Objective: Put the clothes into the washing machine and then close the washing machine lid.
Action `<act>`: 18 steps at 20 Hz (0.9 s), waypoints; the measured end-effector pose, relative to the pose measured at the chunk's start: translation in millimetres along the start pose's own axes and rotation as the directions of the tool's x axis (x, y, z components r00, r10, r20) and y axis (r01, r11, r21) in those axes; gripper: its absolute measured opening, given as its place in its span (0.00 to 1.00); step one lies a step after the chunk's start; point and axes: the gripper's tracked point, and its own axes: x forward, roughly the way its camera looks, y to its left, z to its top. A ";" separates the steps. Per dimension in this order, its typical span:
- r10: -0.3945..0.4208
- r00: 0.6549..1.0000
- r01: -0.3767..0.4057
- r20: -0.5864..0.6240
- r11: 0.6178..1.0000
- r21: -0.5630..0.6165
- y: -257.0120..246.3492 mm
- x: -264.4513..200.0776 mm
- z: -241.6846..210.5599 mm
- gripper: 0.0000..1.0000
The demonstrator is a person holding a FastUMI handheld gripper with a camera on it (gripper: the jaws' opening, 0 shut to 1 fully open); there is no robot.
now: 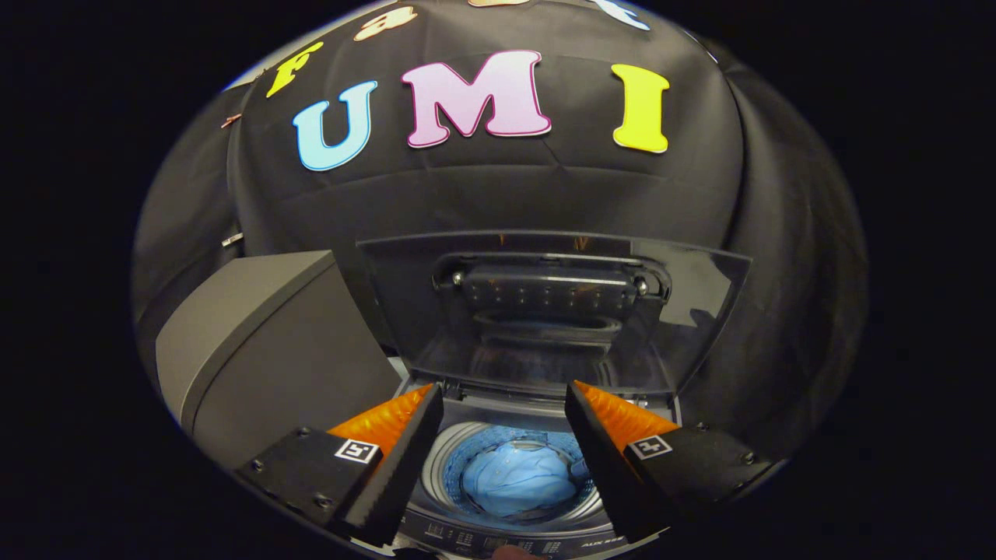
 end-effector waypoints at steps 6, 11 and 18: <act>-0.005 0.994 0.003 0.107 1.000 0.020 -18.6 0.6 59.0 1.00; -0.007 0.984 0.004 0.177 1.000 0.019 -21.8 2.4 102.9 1.00; 0.007 0.979 -0.014 0.206 0.999 0.035 -16.9 25.1 136.8 1.00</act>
